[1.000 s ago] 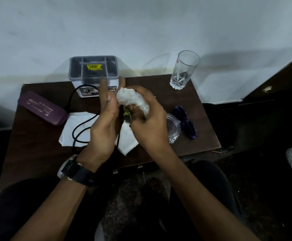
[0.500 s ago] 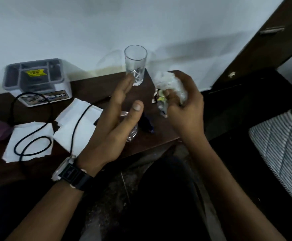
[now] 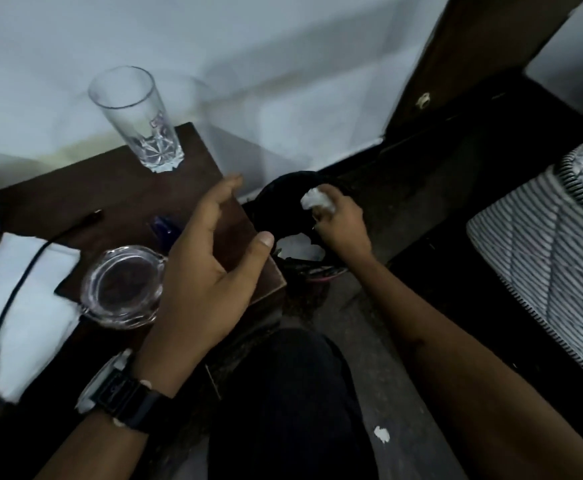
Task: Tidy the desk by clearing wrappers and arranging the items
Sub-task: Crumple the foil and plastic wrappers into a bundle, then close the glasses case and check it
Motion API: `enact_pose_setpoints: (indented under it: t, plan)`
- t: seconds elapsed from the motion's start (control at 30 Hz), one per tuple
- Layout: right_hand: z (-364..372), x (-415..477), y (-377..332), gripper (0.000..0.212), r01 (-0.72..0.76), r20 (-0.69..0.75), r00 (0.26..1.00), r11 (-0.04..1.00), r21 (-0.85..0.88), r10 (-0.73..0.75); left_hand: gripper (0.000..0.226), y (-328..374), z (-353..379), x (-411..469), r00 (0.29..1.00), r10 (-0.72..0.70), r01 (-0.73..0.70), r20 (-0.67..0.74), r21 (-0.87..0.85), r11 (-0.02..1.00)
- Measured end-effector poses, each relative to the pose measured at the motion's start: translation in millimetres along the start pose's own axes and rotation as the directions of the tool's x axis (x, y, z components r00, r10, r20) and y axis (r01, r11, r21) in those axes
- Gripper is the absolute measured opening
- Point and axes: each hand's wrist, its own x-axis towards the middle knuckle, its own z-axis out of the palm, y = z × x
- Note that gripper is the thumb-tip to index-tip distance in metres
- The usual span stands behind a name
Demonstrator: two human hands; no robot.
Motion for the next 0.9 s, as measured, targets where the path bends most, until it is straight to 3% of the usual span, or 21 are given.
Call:
enact_pose_setpoints:
  t: [0.2,0.3,0.47,0.63,0.7,0.8,0.9]
  plan:
    - [57,47,56,0.057,-0.006,0.319,0.942,0.959,-0.285,0.1,0.059,5,1,-4,0.997,-0.011,0.01,-0.074,-0.02,1.0]
    - [73,55,64,0.066,0.01,0.386,0.912,0.933,-0.359,0.139,0.057,11,3,-3,0.993,-0.037,0.028,-0.111,-0.081,0.996]
    - [85,59,62,0.07,0.003,0.406,0.899,0.924,-0.383,0.165,0.056,17,11,-5,0.984,-0.071,0.05,-0.161,-0.128,0.991]
    - [83,58,55,0.094,-0.036,0.42,0.887,0.937,-0.348,0.19,0.056,19,12,-5,0.983,-0.059,0.035,-0.171,-0.143,0.989]
    - [77,58,51,0.084,-0.001,0.398,0.907,0.945,-0.326,0.139,0.057,19,8,-5,0.984,-0.042,0.02,-0.173,-0.127,0.992]
    - [66,56,42,0.053,0.028,0.299,0.953,0.965,-0.26,0.053,0.057,18,-1,-6,0.981,-0.044,0.021,-0.188,-0.12,0.993]
    - [53,48,25,0.044,0.008,0.162,0.987,0.982,-0.189,0.023,0.054,19,-17,-9,0.977,-0.057,0.04,-0.207,-0.088,0.995]
